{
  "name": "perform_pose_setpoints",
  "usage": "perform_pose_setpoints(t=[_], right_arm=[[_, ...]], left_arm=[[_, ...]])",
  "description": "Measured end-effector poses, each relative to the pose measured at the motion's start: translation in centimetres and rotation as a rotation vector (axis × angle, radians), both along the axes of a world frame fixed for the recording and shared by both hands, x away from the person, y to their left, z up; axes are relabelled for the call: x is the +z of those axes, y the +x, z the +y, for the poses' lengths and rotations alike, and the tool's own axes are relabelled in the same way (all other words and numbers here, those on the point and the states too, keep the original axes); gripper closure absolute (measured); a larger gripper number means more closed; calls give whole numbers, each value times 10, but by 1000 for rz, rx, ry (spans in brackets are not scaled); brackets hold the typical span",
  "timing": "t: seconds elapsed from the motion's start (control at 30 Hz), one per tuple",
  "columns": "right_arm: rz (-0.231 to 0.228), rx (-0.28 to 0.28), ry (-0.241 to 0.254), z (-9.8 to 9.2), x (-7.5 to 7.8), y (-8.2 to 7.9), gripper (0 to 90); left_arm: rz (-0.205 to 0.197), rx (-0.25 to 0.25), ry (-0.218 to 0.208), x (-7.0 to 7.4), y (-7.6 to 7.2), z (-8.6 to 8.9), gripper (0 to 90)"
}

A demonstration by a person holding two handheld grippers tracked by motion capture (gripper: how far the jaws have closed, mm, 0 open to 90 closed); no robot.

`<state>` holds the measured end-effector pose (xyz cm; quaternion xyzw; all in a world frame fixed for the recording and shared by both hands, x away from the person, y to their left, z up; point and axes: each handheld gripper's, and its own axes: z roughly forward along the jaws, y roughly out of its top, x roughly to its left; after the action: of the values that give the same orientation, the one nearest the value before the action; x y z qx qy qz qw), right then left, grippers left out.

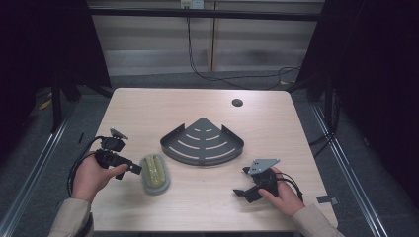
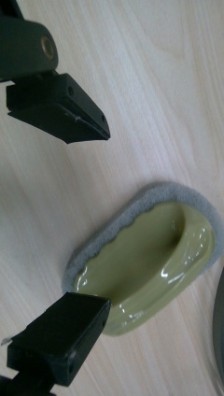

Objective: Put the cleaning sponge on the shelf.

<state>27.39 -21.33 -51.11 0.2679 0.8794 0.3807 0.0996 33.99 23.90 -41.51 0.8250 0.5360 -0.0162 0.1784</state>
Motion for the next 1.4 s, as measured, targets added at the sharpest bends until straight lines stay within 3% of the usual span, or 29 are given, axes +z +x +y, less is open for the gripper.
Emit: perform_pose_setpoints(t=[0.13, 0.4, 0.73, 0.93, 1.03, 1.07, 1.13, 1.17, 1.3, 1.4], right_arm=[[0, 0, 0, 0, 0, 0, 116], [0, -1, 1, 0, 0, 0, 116], [0, -1, 0, 0, 0, 0, 116], [0, -1, 1, 0, 0, 0, 116], [0, -1, 1, 0, 0, 0, 116], [0, -1, 1, 0, 0, 0, 116], [0, -2, 1, 0, 0, 0, 116], [0, -1, 1, 0, 0, 0, 116], [0, -1, 1, 0, 0, 0, 116], [0, -2, 1, 0, 0, 0, 116]], left_arm=[[43, 4, -3, 3, 5, -13, 195], [69, 27, 0, 6, 11, -30, 252], [145, 85, 5, -2, 20, -47, 336], [165, 112, 20, -6, 23, -57, 379], [177, 101, 21, -8, 23, -60, 456], [187, 95, 19, -8, 22, -61, 525], [189, 79, 52, -6, 22, -63, 581], [193, 69, 58, -5, 22, -63, 674], [174, 24, 100, 0, 22, -63, 720], [161, -5, 100, 5, 22, -62, 722]])
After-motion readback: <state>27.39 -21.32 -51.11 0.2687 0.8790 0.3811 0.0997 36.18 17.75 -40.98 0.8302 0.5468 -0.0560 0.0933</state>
